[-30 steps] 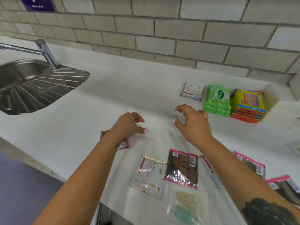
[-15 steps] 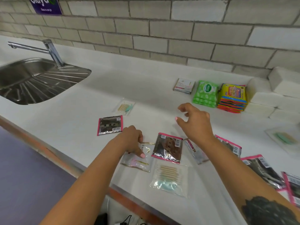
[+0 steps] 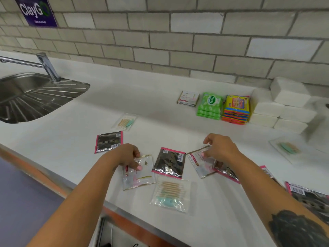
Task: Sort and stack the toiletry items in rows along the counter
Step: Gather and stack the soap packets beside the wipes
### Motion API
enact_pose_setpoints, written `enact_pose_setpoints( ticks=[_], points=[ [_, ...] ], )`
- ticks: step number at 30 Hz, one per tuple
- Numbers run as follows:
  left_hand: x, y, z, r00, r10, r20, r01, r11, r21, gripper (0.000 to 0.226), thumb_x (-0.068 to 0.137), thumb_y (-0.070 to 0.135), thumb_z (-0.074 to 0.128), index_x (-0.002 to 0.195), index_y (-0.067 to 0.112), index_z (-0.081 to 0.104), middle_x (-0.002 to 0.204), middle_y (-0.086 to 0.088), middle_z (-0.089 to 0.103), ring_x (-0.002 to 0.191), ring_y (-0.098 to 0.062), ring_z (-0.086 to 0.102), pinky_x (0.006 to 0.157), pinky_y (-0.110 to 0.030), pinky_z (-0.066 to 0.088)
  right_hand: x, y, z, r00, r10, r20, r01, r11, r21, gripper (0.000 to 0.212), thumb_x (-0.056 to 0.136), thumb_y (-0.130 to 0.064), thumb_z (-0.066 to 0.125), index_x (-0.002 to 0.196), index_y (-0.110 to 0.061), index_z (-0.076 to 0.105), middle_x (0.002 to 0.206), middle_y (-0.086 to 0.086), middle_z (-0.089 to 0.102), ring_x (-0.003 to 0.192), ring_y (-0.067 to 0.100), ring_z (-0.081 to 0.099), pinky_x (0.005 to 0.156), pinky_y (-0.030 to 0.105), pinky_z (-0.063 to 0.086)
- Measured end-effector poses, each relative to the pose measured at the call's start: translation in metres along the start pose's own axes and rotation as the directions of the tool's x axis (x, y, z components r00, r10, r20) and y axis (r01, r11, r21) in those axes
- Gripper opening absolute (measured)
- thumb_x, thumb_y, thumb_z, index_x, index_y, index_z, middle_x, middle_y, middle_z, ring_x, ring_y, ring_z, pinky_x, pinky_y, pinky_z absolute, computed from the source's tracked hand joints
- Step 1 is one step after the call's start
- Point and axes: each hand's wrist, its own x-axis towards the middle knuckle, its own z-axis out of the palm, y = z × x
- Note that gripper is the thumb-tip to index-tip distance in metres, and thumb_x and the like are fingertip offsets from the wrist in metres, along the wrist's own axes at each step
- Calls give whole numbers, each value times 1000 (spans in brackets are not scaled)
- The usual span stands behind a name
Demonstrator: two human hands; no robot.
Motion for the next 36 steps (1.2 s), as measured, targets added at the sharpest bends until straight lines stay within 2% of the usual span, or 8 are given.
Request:
enact_pose_setpoints(
  ticks=[7,10,20,23,26,28,32,36],
  points=[
    [-4,-1,-22,999,4,-40,-6,999,-43,33,75,30,77,87,19,48,75,9,47,78,-14,48,62,-23,36,6,-3,14,985,163,58,-148,967,-206,90,60,-57,79,128,-16,37,128,11,46,122,29,37,98,40,38],
    [-7,2,-34,999,14,-47,-16,999,-43,23,79,29,74,76,20,53,74,5,55,70,-13,52,56,-22,37,11,-3,13,978,195,74,-176,962,-207,86,60,-54,81,124,-14,39,126,10,49,121,29,39,95,39,38],
    [-5,18,-42,948,44,-315,-154,930,-334,18,85,23,67,94,8,63,89,-11,66,75,-24,60,61,-29,47,22,-5,8,982,179,69,-158,959,-233,76,62,-53,80,126,-27,49,127,0,52,124,25,36,94,36,30],
    [-3,28,-38,924,58,-377,-226,878,-421,10,86,22,67,80,19,61,76,-2,65,66,-16,60,48,-20,44,26,-3,3,988,139,75,-134,989,-66,72,59,-51,83,121,-27,54,120,-3,56,121,24,45,94,38,28],
    [5,36,-35,924,63,-378,-273,801,-533,8,84,19,69,81,22,63,79,-2,68,74,-23,65,68,-31,55,30,2,-2,996,66,66,-82,955,286,49,53,-38,90,90,-24,61,97,0,61,104,26,58,92,38,42],
    [9,41,-34,928,68,-367,-285,764,-580,6,84,20,69,88,19,65,88,-6,71,82,-27,68,77,-41,57,26,2,-5,1000,22,1,-20,876,481,39,54,-25,91,75,-21,57,81,2,63,80,22,60,73,30,47],
    [14,57,-31,939,111,-325,-301,724,-621,8,90,21,62,96,16,61,89,-5,68,78,-21,65,68,-35,56,21,-7,-14,997,-67,-46,79,683,727,33,68,-10,82,80,-18,53,80,5,62,69,16,57,65,28,47],
    [19,73,-28,960,129,-247,-263,711,-652,16,96,17,48,107,14,58,94,-4,65,77,-16,62,63,-25,52,22,-27,-20,980,-189,67,93,726,681,27,82,-5,67,90,-22,48,93,10,61,83,24,60,76,39,50]
  ],
)
